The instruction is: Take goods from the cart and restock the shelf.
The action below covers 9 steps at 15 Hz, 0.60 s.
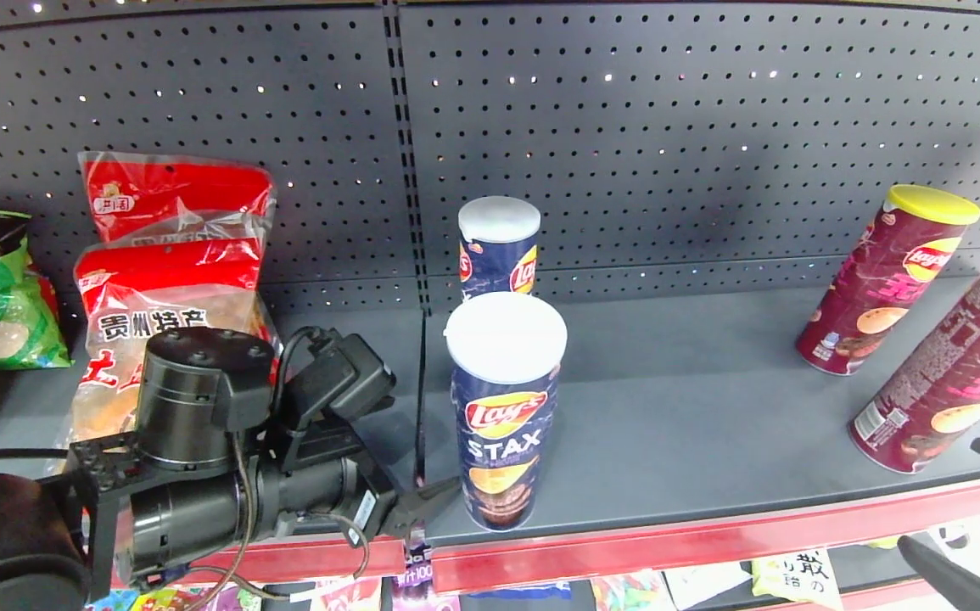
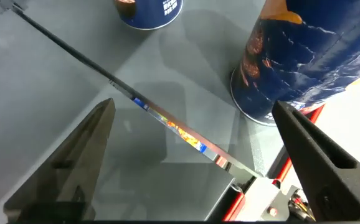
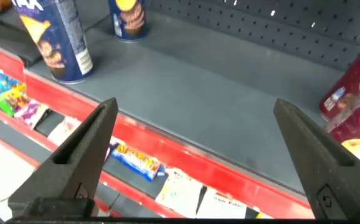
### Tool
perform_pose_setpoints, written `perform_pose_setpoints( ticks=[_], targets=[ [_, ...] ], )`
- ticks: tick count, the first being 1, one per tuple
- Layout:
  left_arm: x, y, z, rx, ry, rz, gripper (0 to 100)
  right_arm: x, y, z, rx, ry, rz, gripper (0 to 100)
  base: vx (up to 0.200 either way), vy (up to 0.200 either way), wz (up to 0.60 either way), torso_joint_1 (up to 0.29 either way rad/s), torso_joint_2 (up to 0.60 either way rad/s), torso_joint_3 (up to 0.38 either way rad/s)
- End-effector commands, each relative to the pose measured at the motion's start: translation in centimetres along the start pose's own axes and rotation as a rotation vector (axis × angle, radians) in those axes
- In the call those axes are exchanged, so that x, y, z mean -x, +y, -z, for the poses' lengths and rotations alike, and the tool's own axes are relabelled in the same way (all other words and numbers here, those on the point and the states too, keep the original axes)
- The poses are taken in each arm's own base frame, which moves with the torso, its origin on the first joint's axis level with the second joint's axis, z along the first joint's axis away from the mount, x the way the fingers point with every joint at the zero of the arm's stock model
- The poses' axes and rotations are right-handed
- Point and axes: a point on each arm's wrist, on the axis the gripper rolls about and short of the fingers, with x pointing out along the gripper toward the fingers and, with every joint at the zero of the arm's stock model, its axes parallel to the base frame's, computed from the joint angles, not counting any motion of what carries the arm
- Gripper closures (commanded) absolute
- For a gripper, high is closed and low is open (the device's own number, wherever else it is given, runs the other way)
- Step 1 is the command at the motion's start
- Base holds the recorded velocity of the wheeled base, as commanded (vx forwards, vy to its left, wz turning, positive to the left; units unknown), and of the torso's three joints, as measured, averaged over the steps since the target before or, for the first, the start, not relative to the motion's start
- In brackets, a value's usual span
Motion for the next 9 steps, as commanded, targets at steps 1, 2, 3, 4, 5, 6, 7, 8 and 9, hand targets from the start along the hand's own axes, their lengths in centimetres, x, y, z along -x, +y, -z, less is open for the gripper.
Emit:
perform_pose_setpoints(
  ticks=[1,2,3,4,5,6,7,8,9],
  targets=[
    [0.4,0.0,-0.1,0.001,-0.011,-0.006,0,0.1,0.0,0.0,0.0,-0.01,0.002,0,0.0,0.0,0.0,0.0,0.0,0.0],
    [0.8,0.0,-0.2,0.0,-0.021,-0.011,0,0.1,0.0,-0.1,0.0,-0.01,0.002,0,0.0,0.0,0.0,0.0,0.0,0.0],
    [1.9,0.0,-0.3,0.003,-0.039,-0.035,0,0.1,0.0,0.0,0.0,-0.006,0.004,0,0.0,0.0,0.0,0.0,0.0,0.0],
    [3.5,-0.1,-0.3,0.007,-0.065,-0.073,0,0.1,-0.1,0.0,-0.001,-0.005,0.013,0,0.0,0.0,0.0,0.0,0.0,0.0],
    [4.4,-0.1,-0.1,0.009,-0.076,-0.095,0,0.1,-0.1,0.0,-0.001,-0.003,0.025,0,0.0,0.0,0.0,0.0,0.0,0.0],
    [6.5,-0.2,0.5,0.02,-0.099,-0.152,0,0.1,-0.3,0.0,-0.003,0.002,0.054,0,0.0,0.0,0.0,0.0,0.0,0.0],
    [9.7,-0.7,1.6,0.037,-0.127,-0.246,0,0.2,-0.7,0.1,-0.007,0.009,0.126,0,0.0,0.0,0.0,0.0,0.0,0.0],
    [12.1,-1.1,2.5,0.043,-0.138,-0.324,0,0.4,-1.0,0.2,-0.011,0.02,0.198,0,0.0,0.0,0.0,0.0,0.0,0.0],
    [14.7,-1.6,3.5,0.052,-0.13,-0.387,0,0.7,-1.3,0.4,-0.016,0.031,0.277,0,0.0,0.0,0.0,0.0,0.0,0.0]
  ],
)
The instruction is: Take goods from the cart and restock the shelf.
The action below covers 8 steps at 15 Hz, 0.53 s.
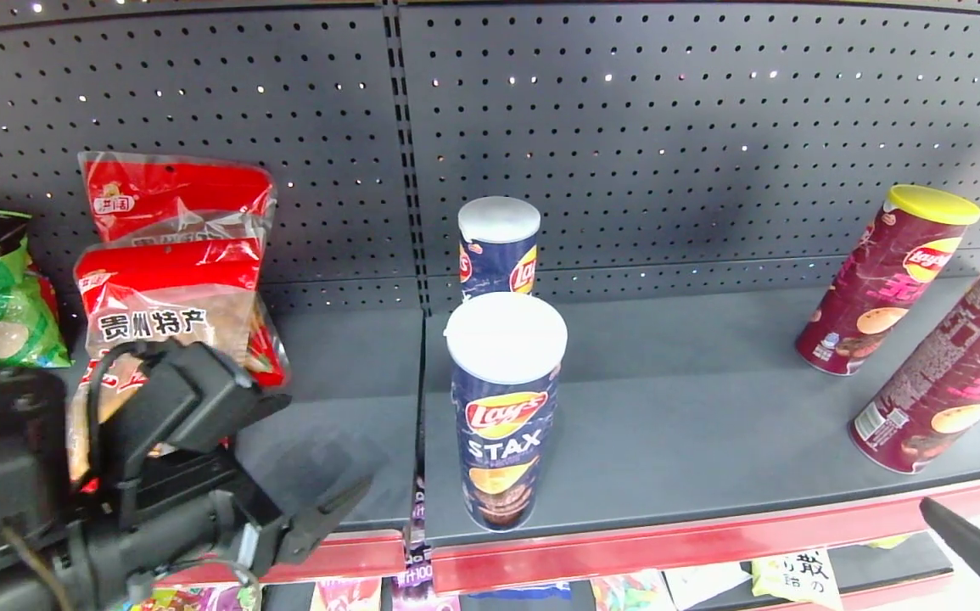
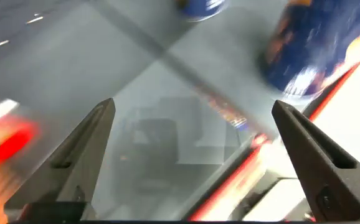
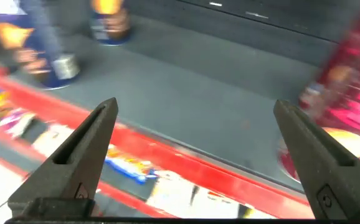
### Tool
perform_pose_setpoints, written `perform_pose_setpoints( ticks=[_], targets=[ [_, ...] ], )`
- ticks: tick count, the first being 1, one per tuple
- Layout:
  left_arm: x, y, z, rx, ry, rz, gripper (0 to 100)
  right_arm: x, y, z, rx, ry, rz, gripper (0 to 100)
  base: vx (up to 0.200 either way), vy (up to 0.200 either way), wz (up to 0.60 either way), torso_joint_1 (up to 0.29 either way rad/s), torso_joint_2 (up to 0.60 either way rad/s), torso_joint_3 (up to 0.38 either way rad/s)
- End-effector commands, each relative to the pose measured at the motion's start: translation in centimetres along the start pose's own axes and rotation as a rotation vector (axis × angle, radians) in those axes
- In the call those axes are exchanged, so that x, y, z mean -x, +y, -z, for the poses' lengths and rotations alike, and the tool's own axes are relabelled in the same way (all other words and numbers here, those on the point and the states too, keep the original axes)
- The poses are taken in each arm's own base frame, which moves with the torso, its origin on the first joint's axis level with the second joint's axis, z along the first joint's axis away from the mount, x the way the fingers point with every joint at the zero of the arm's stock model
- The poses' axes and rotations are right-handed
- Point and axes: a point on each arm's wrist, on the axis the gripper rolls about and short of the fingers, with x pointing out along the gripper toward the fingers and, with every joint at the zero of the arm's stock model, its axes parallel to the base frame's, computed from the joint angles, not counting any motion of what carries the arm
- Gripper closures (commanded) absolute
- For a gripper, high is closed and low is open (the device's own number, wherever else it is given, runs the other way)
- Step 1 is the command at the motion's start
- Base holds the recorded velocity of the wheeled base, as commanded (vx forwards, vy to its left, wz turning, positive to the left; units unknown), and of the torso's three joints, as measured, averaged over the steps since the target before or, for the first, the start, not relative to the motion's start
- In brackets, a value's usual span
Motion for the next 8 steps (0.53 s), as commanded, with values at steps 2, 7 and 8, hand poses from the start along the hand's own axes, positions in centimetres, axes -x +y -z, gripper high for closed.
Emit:
perform_pose_setpoints(
  ticks=[2,7,8],
  targets=[
    [11.7,0.7,4.1,0.082,-0.04,-0.261,0,1.1,-1.0,0.5,-0.013,0.033,0.212,0,0.0,0.0,0.0,0.0,0.0,0.0],
    [19.3,-3.3,11.7,0.359,-0.004,-0.563,0,5.3,-0.2,3.0,-0.045,0.177,0.471,0,0.0,0.0,0.0,0.0,0.0,0.0],
    [18.7,-3.3,12.5,0.38,0.005,-0.569,0,6.2,0.4,3.9,-0.054,0.198,0.532,0,0.0,0.0,0.0,0.0,0.0,0.0]
  ],
)
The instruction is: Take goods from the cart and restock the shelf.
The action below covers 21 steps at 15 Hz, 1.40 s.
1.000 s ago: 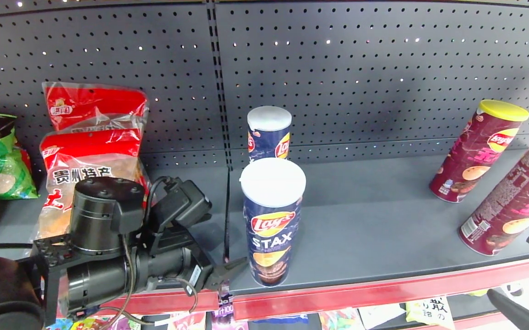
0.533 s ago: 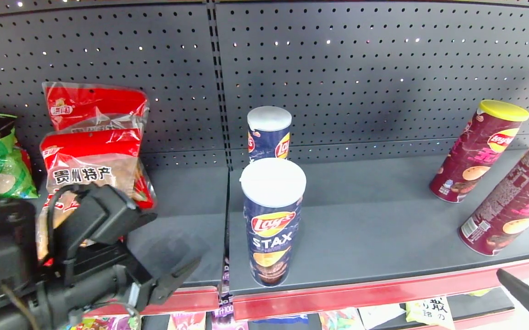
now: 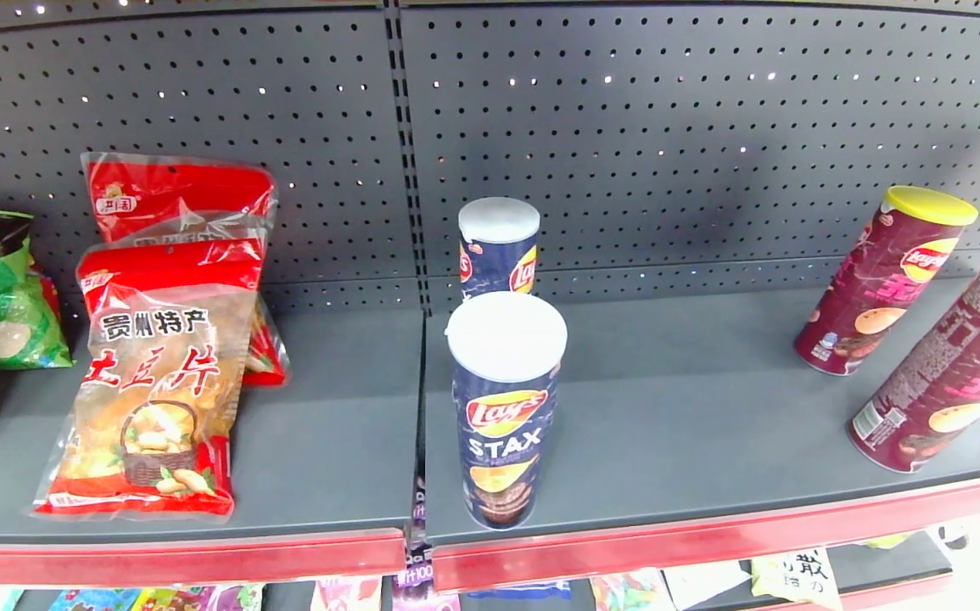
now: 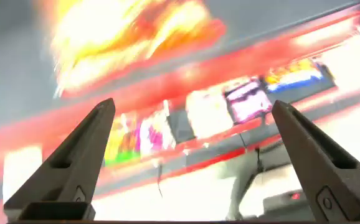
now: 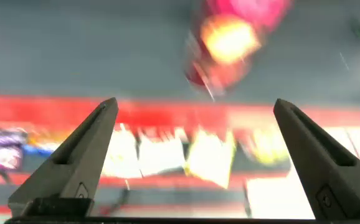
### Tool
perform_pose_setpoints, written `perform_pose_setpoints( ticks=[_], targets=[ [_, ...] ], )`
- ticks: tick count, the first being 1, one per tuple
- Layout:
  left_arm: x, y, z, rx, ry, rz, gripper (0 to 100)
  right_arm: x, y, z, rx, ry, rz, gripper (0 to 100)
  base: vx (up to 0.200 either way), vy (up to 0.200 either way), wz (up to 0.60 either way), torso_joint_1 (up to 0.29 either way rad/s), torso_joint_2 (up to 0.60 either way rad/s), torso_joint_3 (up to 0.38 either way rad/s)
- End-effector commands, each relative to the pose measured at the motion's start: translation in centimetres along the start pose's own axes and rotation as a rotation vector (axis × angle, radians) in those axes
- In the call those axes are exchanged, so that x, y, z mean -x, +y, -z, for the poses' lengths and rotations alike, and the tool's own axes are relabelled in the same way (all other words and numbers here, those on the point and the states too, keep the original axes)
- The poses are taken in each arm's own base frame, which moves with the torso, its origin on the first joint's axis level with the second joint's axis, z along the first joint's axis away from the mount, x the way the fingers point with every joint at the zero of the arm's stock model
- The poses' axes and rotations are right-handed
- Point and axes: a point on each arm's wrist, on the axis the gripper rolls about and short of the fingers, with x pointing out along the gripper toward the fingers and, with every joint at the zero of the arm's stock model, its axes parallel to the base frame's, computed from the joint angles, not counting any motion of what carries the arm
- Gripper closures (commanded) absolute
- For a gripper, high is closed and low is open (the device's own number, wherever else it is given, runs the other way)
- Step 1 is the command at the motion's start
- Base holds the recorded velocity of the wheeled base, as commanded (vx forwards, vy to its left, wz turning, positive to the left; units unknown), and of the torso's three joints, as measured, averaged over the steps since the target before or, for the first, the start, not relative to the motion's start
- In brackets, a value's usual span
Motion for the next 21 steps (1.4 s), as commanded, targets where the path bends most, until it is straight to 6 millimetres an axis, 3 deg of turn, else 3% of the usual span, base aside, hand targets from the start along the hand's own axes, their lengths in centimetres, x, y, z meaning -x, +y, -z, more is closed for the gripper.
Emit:
perform_pose_setpoints(
  ticks=[1,2,4,6,9,11,14,17,21],
  targets=[
    [2.1,-0.3,4.2,0.17,-0.159,-0.133,0,2.6,0.3,2.2,-0.036,-0.04,0.153,0,0.0,0.0,0.0,0.0,0.0,0.0],
    [0.5,-0.5,4.4,0.194,-0.26,-0.116,0,3.5,1.0,4.8,-0.043,-0.05,0.162,0,0.0,0.0,0.0,0.0,0.0,0.0],
    [-1.7,-0.7,5.4,0.195,-0.398,-0.119,0,2.4,1.1,5.7,-0.071,-0.095,0.157,0,0.0,0.0,0.0,0.0,0.0,0.0],
    [-1.6,-0.6,5.5,0.205,-0.367,-0.176,0,1.9,1.1,6.0,-0.073,-0.161,0.16,0,0.0,0.0,0.0,0.0,0.0,0.0],
    [-1.6,-0.9,5.4,0.267,-0.324,-0.482,0,1.9,1.2,6.0,-0.073,-0.161,0.141,0,0.0,0.0,0.0,0.0,0.0,0.0],
    [-1.7,-1.3,5.3,0.252,-0.381,-0.318,0,1.8,1.6,5.9,-0.072,-0.195,-0.047,0,0.0,0.0,0.0,0.0,0.0,0.0],
    [-1.8,-1.8,5.2,0.183,-0.396,-0.066,0,1.8,1.7,6.0,-0.084,-0.194,-0.094,0,0.0,0.0,0.0,0.0,0.0,0.0],
    [-1.8,-1.7,5.2,0.148,-0.395,-0.103,0,1.8,1.4,6.0,-0.1,-0.181,0.037,0,0.0,0.0,0.0,0.0,0.0,0.0],
    [-1.9,-1.7,5.7,0.09,-0.333,-0.183,0,1.8,1.6,6.0,-0.12,-0.191,-0.047,0,0.0,0.0,0.0,0.0,0.0,0.0]
  ],
)
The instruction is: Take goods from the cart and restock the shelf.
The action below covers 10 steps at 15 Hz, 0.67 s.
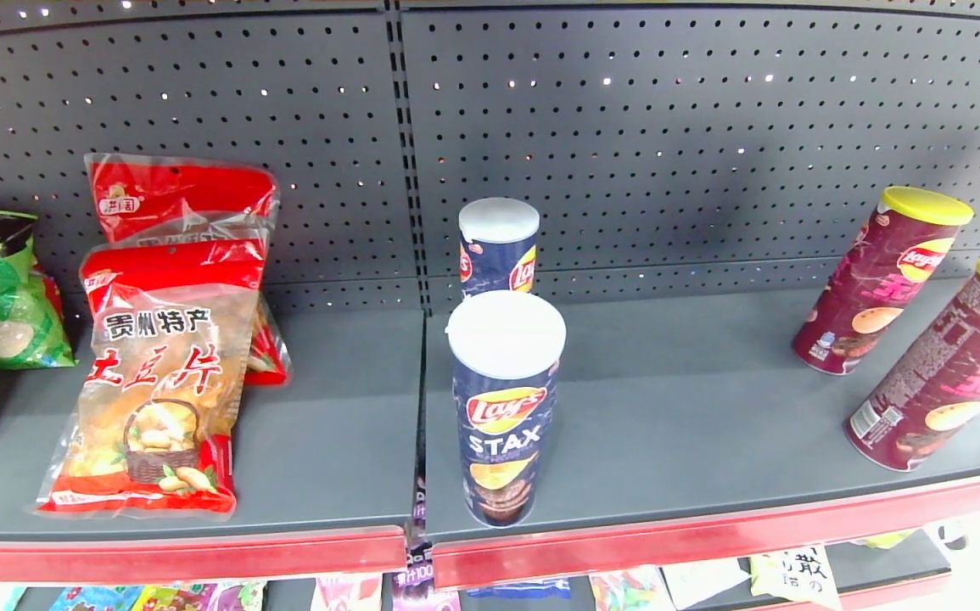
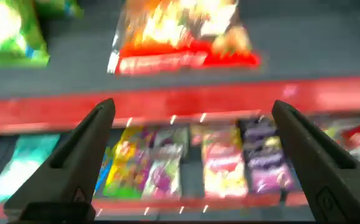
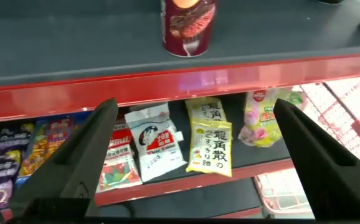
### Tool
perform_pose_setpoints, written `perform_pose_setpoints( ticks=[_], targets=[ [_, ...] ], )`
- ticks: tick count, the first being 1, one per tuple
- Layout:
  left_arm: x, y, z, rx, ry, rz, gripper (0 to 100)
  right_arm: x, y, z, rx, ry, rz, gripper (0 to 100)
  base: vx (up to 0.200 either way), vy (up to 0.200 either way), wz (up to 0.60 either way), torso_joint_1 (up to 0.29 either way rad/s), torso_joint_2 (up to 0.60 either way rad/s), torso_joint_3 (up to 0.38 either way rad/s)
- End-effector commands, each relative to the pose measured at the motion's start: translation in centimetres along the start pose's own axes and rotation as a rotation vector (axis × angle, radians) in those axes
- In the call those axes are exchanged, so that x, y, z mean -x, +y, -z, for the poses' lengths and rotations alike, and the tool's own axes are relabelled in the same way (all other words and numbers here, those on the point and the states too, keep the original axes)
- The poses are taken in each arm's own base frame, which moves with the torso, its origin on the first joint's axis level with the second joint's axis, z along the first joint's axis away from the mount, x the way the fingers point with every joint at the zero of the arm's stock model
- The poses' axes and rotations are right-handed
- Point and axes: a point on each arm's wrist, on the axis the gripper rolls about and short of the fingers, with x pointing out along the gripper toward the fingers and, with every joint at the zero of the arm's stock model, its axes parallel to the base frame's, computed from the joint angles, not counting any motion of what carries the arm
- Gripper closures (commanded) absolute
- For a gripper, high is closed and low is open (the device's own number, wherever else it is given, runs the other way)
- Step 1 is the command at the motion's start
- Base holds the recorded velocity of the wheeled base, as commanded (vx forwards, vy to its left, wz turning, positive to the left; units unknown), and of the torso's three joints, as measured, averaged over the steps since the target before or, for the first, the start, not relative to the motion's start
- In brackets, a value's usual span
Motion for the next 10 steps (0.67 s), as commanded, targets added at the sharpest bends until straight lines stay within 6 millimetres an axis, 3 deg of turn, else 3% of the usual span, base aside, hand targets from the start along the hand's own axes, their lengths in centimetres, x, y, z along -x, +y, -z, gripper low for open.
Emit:
perform_pose_setpoints(
  ticks=[1,5,9,10],
  targets=[
    [-0.02,0.01,-0.04,0.001,0.004,-0.005,0,-0.01,0.11,0.01,-0.001,0.004,-0.05,0,0.0,0.0,0.0,0.0,0.0,0.0],
    [-0.03,0.03,0.0,0.044,0.006,-0.014,0,0.02,0.22,-0.04,-0.003,0.002,-0.097,0,0.0,0.0,0.0,0.0,0.0,0.0],
    [-0.03,0.05,0.02,0.059,0.008,-0.025,0,0.02,0.22,-0.04,-0.003,0.002,-0.097,0,-0.2,0.0,0.0,0.008,0.0,0.001],
    [-0.03,0.05,0.02,0.059,0.008,-0.025,0,0.02,0.22,-0.04,-0.003,0.002,-0.097,0,0.0,0.0,0.0,0.0,0.0,0.0]
  ],
)
